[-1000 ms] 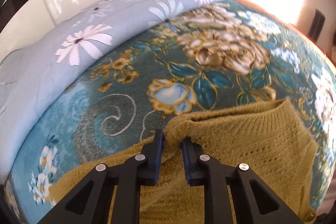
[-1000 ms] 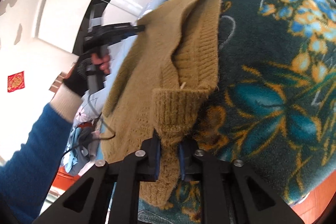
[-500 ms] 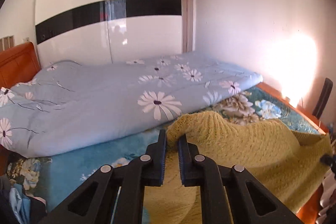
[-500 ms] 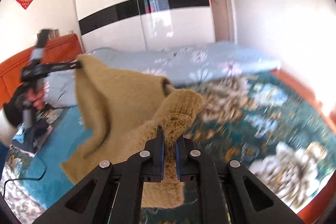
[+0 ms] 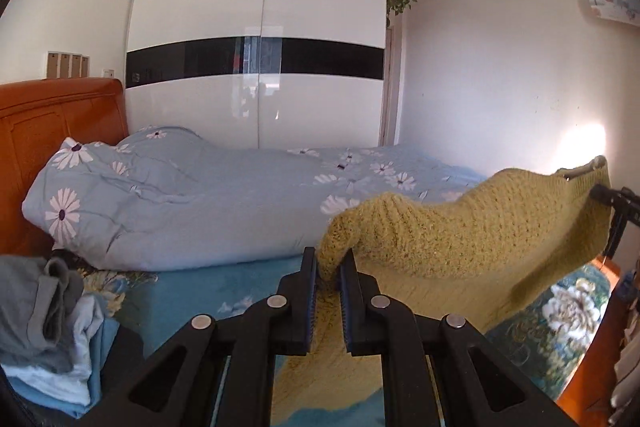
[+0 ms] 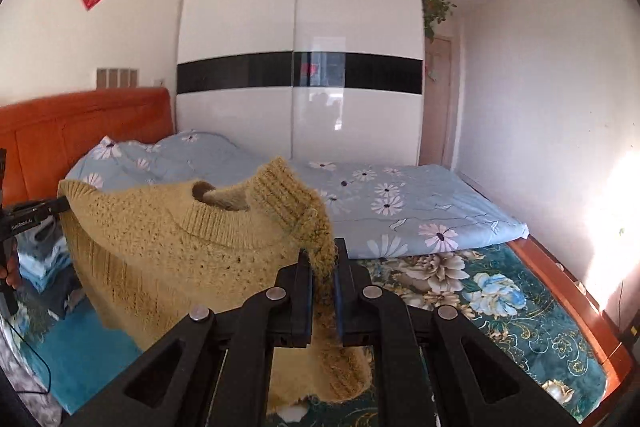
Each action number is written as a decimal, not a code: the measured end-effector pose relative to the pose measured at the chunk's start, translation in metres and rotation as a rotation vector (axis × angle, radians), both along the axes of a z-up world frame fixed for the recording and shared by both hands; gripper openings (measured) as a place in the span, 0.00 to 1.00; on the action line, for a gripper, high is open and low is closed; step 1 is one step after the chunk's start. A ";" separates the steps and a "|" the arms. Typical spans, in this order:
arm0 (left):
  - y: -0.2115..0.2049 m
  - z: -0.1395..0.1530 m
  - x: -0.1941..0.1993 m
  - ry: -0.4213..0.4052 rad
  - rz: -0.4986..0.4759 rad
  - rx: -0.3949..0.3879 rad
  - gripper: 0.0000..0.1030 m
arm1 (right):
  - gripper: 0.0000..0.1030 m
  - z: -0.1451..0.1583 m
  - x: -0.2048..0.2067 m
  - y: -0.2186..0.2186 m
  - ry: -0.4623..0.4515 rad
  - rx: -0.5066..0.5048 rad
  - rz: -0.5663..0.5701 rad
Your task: Fold clothes
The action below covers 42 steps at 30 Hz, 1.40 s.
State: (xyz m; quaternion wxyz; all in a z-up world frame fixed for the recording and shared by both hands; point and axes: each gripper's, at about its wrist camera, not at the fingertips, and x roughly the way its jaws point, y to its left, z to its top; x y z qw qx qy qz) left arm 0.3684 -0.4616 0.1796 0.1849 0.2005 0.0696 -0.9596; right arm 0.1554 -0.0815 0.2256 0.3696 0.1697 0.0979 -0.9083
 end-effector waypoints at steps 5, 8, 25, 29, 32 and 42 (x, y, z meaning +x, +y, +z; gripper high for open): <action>-0.019 -0.126 0.024 -0.102 0.054 0.204 0.11 | 0.08 -0.105 -0.001 -0.026 -0.227 0.120 0.085; -0.019 -0.187 0.036 -0.182 0.082 0.303 0.11 | 0.08 -0.154 0.003 -0.016 -0.339 0.153 0.075; 0.032 -0.180 0.084 -0.257 -0.033 0.322 0.55 | 0.10 -0.292 0.023 0.036 -0.666 0.133 0.059; 0.057 -0.161 0.044 -0.298 -0.132 0.216 0.64 | 0.10 -0.293 0.032 0.037 -0.614 0.143 0.091; 0.073 -0.162 -0.008 -0.339 -0.244 0.205 0.64 | 0.10 -0.293 0.032 0.042 -0.630 0.114 0.097; 0.104 -0.201 -0.082 -0.462 -0.427 0.373 0.65 | 0.16 -0.297 0.039 0.057 -0.643 0.073 0.135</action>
